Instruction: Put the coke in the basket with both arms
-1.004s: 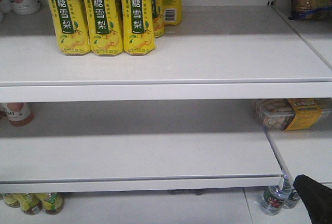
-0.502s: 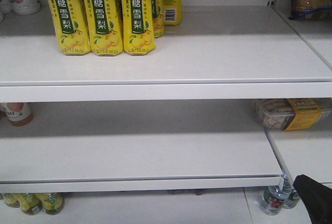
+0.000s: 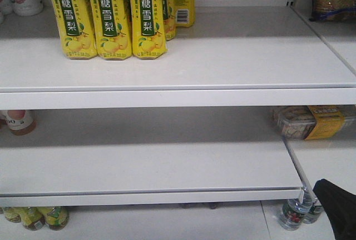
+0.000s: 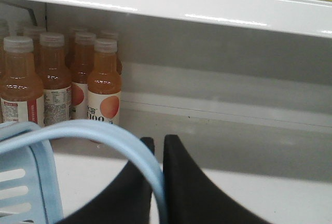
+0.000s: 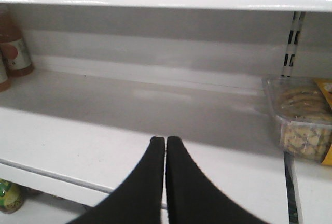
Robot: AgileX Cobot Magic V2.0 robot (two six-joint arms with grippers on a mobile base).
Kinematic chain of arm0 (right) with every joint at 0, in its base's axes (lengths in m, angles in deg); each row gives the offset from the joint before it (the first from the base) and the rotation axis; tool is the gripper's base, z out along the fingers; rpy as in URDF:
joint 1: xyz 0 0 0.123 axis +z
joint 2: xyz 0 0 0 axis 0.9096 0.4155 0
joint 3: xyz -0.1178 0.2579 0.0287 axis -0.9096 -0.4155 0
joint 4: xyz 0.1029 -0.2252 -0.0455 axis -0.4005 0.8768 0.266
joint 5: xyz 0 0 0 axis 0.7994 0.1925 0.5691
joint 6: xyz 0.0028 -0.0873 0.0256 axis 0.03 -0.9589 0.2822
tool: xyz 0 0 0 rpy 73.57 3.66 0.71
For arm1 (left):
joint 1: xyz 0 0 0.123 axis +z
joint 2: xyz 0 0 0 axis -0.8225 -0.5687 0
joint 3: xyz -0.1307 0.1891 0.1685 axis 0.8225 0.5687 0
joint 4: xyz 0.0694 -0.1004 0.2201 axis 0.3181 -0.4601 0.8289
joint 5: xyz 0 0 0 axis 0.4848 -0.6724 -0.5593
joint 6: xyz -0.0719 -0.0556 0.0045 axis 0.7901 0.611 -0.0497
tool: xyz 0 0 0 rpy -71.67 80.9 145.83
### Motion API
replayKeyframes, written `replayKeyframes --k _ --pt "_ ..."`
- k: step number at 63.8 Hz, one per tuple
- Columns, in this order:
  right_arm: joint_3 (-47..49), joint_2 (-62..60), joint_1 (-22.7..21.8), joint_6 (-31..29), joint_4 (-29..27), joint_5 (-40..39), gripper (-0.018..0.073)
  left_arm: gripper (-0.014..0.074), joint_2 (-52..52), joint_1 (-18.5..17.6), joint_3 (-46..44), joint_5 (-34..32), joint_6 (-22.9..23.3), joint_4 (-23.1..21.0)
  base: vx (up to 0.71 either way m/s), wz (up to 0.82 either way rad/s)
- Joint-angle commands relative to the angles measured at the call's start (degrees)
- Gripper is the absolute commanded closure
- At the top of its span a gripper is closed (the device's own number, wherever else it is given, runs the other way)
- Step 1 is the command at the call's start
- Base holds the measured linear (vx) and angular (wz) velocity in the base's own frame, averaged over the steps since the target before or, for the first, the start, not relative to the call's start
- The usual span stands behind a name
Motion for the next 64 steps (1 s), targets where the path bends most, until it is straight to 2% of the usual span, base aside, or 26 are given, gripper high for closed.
replayKeyframes --k 1,9,22,26,32,37,45,52,64 --pt "1.5 0.5 -3.4 8.3 8.4 0.2 0.0564 0.0603 1.2 -0.1 0.1 -8.7 -2.9 2.1 0.00 0.00" --pt "-0.6 0.3 -11.8 21.3 18.5 5.1 0.0564 0.0603 1.2 -0.1 0.1 -8.7 -2.9 2.1 0.00 0.00" --pt "-5.8 -4.8 -24.6 47.9 41.7 11.3 0.0564 0.0603 1.2 -0.1 0.1 -8.7 -2.9 2.1 0.00 0.00" --pt "-5.7 -7.5 -27.5 52.0 49.4 13.1 0.0564 0.0603 1.2 -0.1 0.1 -8.7 -2.9 2.1 0.00 0.00" --pt "-5.7 -11.5 -32.7 58.8 56.7 14.8 0.0564 0.0603 1.2 -0.1 0.1 -8.7 -2.9 2.1 0.00 0.00" --pt "-5.7 -15.2 -36.0 62.8 60.1 17.6 0.0564 0.0603 1.2 -0.1 0.1 -8.7 -2.9 2.1 0.00 0.00" --pt "-5.7 -21.3 -40.0 65.8 64.0 23.3 0.0564 0.0603 1.2 -0.1 0.1 -8.7 -2.9 2.1 0.00 0.00" --pt "-5.8 -26.6 -42.8 65.9 66.4 27.1 0.0564 0.0603 1.2 -0.1 0.1 -8.7 -2.9 2.1 0.00 0.00" --pt "-5.8 -26.2 -44.6 65.4 66.9 27.0 0.0564 0.0603 1.2 -0.1 0.1 -8.7 -2.9 2.1 0.00 0.00"
